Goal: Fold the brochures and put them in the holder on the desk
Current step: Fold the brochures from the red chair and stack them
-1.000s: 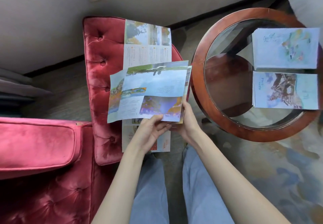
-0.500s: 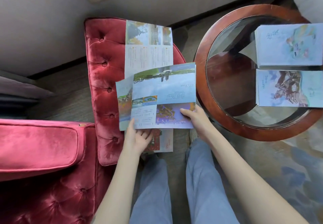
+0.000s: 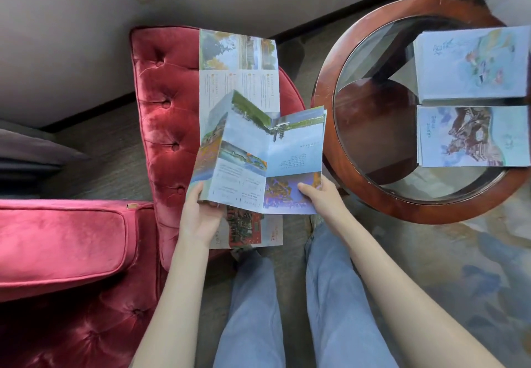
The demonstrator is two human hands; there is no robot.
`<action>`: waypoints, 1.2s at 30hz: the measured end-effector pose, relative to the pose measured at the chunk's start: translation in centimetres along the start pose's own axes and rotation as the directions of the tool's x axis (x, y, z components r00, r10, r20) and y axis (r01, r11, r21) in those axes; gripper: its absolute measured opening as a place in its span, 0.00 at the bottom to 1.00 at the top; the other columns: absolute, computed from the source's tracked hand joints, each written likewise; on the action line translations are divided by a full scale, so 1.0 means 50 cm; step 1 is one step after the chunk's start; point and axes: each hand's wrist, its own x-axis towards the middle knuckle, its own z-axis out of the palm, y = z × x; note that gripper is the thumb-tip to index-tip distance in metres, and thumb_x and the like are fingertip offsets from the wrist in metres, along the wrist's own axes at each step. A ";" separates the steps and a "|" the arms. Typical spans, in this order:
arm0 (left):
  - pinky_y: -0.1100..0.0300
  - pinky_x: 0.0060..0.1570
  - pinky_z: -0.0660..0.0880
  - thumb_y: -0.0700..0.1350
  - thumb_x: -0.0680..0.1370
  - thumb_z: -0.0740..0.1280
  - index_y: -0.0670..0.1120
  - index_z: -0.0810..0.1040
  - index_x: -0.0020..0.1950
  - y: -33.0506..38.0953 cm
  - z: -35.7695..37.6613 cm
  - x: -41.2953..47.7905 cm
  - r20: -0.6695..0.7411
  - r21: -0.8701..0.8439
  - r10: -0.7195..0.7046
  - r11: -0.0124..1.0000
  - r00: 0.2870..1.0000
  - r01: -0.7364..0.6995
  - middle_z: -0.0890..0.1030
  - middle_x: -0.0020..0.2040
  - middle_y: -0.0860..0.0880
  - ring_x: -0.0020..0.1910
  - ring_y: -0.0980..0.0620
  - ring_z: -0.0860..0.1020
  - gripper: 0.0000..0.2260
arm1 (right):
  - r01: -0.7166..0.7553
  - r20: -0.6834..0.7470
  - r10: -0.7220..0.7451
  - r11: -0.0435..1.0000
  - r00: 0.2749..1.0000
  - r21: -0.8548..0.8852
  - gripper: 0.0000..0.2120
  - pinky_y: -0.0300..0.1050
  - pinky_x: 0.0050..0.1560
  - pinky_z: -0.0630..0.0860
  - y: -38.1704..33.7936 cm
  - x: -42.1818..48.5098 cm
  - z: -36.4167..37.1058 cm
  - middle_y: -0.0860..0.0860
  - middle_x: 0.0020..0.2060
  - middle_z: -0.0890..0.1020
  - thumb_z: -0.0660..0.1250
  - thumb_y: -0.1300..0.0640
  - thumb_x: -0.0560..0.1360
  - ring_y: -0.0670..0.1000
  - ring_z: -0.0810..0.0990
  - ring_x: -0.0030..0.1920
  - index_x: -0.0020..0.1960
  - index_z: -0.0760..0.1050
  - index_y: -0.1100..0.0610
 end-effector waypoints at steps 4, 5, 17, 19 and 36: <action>0.64 0.30 0.78 0.41 0.80 0.58 0.45 0.81 0.41 -0.035 0.034 -0.035 0.082 0.087 -0.063 0.995 0.995 0.056 0.79 0.26 0.50 0.23 0.58 0.75 0.13 | -0.027 0.038 0.027 0.999 0.999 -0.020 0.05 0.41 0.46 0.71 -0.003 -0.006 0.027 0.52 0.44 0.78 0.62 0.64 0.77 0.47 0.75 0.42 0.51 0.73 0.56; 0.64 0.30 0.78 0.40 0.79 0.60 0.44 0.79 0.44 -0.045 0.041 -0.042 0.079 0.130 -0.077 0.989 0.994 0.066 0.79 0.27 0.49 0.23 0.57 0.76 0.08 | -0.041 0.051 0.042 0.999 0.998 -0.019 0.04 0.43 0.47 0.70 -0.006 -0.007 0.034 0.54 0.44 0.77 0.61 0.61 0.78 0.48 0.74 0.43 0.50 0.73 0.56; 0.58 0.47 0.79 0.40 0.73 0.71 0.49 0.79 0.52 -0.106 0.061 -0.066 0.103 0.735 -0.020 0.675 0.994 -0.063 0.83 0.48 0.51 0.46 0.54 0.82 0.09 | -0.088 0.179 0.070 0.991 0.981 0.096 0.12 0.48 0.60 0.72 -0.015 -0.027 0.064 0.57 0.62 0.77 0.60 0.62 0.78 0.51 0.77 0.56 0.61 0.72 0.57; 0.66 0.37 0.77 0.45 0.73 0.71 0.51 0.79 0.50 -0.092 0.053 -0.064 0.170 0.891 -0.115 0.442 0.979 -0.103 0.83 0.42 0.55 0.37 0.61 0.81 0.07 | -0.063 0.142 0.057 0.997 0.988 0.040 0.13 0.47 0.58 0.73 -0.017 -0.023 0.055 0.59 0.61 0.77 0.59 0.67 0.77 0.53 0.77 0.56 0.61 0.71 0.59; 0.54 0.67 0.60 0.45 0.77 0.64 0.50 0.73 0.64 -0.042 0.205 -0.036 0.705 0.599 -0.041 -0.501 0.708 -0.625 0.79 0.58 0.53 0.58 0.51 0.74 0.15 | 0.513 0.493 -0.145 0.175 0.858 -0.840 0.11 0.46 0.41 0.67 -0.170 0.037 -0.007 0.57 0.49 0.80 0.59 0.60 0.75 0.59 0.78 0.50 0.55 0.75 0.56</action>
